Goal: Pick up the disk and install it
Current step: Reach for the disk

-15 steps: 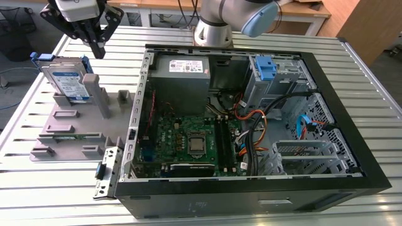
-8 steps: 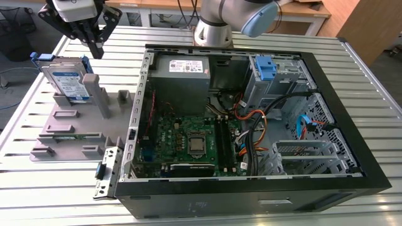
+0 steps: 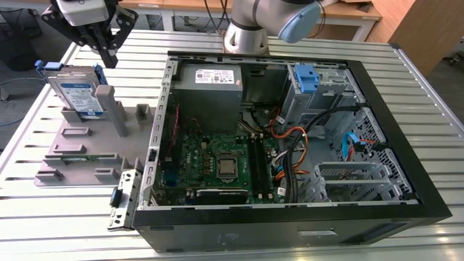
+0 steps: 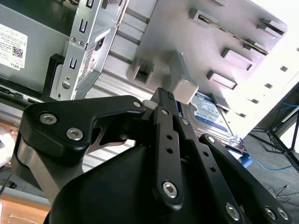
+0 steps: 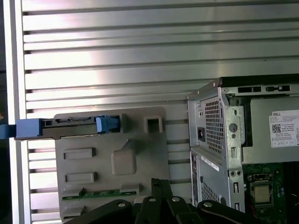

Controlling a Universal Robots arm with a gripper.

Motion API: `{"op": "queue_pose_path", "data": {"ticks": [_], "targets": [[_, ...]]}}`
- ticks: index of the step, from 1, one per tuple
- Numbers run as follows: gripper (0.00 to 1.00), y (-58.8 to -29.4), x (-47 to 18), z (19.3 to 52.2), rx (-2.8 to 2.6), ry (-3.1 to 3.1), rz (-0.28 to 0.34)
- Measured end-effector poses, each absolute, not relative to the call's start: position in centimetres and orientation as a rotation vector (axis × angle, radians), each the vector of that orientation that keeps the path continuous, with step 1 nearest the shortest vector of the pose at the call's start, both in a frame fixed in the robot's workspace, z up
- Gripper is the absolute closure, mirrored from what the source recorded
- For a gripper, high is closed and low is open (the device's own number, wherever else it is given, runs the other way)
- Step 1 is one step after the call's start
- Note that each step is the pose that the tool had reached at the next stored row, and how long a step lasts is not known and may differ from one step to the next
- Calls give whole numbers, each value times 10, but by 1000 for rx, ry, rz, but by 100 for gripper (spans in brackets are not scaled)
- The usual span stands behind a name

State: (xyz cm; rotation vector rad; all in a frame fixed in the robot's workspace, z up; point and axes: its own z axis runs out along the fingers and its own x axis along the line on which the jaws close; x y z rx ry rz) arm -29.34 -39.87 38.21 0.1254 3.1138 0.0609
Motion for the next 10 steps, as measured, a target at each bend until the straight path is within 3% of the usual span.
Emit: {"op": "queue_pose_path", "data": {"ticks": [10], "targets": [[89,-398,-302,380,127,3114,61]]}}
